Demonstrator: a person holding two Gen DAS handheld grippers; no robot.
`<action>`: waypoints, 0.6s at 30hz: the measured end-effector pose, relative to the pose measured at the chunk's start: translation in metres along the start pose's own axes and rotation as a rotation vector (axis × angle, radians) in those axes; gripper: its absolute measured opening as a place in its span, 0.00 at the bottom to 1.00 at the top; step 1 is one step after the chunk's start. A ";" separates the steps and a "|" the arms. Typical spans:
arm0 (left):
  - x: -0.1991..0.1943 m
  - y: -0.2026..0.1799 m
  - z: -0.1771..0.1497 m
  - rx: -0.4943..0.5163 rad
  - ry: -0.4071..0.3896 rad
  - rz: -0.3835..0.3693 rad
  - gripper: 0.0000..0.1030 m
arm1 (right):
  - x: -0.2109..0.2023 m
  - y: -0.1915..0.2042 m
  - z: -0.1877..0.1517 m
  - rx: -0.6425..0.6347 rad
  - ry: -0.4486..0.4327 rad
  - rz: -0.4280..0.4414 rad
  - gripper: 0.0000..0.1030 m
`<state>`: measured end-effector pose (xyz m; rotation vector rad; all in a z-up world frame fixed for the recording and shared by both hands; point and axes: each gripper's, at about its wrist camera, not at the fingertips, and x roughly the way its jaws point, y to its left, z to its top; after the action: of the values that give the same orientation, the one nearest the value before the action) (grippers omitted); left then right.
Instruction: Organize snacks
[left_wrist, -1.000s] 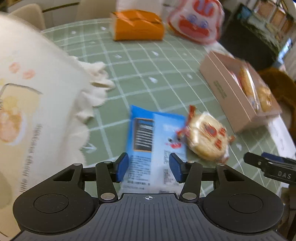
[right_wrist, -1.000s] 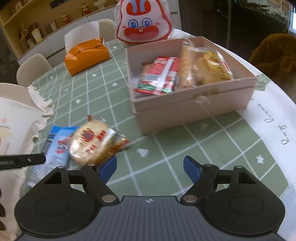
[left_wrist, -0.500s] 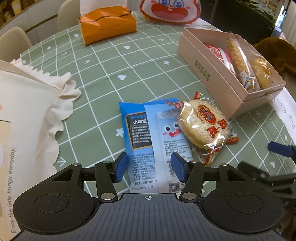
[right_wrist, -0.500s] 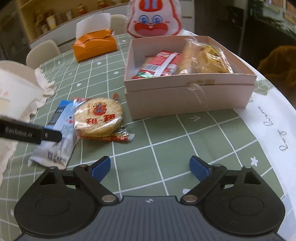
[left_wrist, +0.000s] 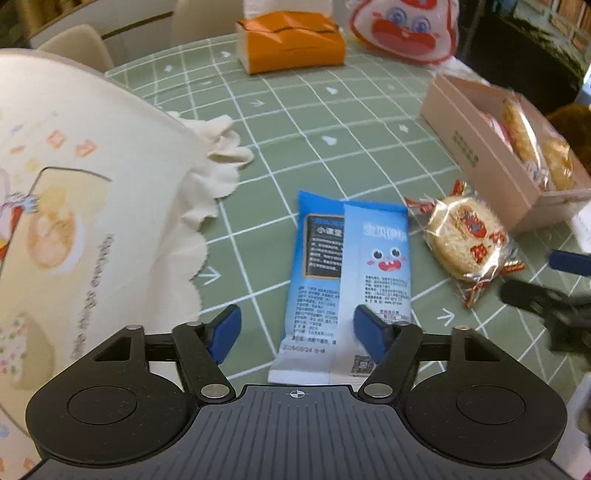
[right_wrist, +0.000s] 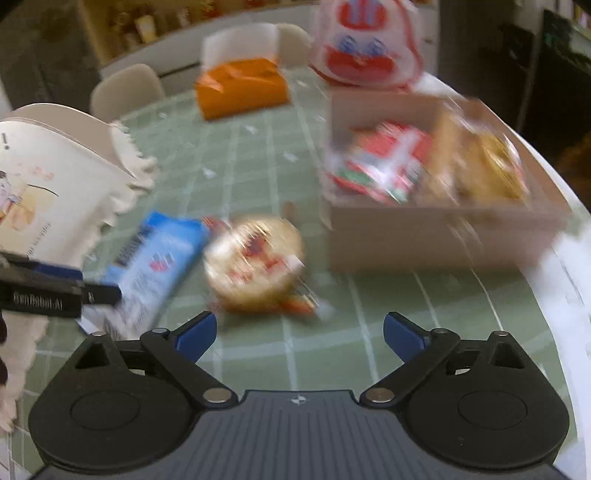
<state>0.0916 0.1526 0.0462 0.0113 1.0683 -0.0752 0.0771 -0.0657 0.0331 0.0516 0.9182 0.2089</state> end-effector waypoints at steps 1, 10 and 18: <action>-0.004 0.001 0.000 -0.003 -0.014 -0.009 0.65 | 0.005 0.004 0.005 0.001 -0.005 0.008 0.95; 0.004 -0.052 0.001 0.236 -0.019 -0.042 0.65 | 0.030 0.011 0.013 0.067 0.065 0.017 0.75; 0.022 -0.081 -0.005 0.329 0.033 -0.043 0.93 | -0.007 -0.018 -0.032 0.099 0.056 -0.038 0.77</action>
<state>0.0925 0.0707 0.0265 0.2866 1.0792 -0.2899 0.0499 -0.0859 0.0169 0.1204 0.9844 0.1296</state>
